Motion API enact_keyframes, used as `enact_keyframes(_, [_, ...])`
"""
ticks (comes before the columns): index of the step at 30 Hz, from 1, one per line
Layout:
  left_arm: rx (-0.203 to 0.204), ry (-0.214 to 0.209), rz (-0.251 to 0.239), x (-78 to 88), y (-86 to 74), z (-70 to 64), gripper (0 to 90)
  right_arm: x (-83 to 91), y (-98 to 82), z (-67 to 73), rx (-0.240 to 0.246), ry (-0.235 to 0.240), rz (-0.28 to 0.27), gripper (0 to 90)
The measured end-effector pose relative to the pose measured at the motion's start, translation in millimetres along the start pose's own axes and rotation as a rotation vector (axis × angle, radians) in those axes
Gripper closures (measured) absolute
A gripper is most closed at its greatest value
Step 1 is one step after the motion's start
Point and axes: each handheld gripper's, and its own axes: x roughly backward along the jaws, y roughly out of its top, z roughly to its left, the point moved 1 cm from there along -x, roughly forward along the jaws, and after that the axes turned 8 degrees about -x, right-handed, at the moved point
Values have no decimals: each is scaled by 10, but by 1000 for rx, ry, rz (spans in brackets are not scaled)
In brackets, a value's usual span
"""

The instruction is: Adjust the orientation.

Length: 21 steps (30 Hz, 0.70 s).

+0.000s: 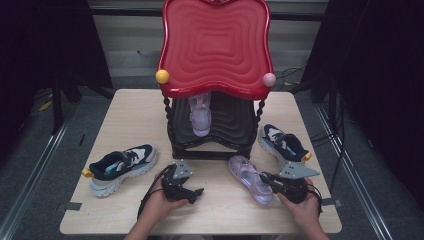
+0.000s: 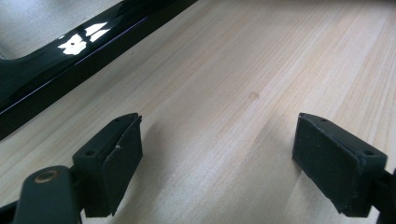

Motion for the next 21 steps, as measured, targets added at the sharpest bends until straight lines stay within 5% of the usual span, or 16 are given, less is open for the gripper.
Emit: enact_keyframes(21, [-2, 1, 0, 0, 0, 0, 156, 340, 317, 192, 21, 31, -80, 831])
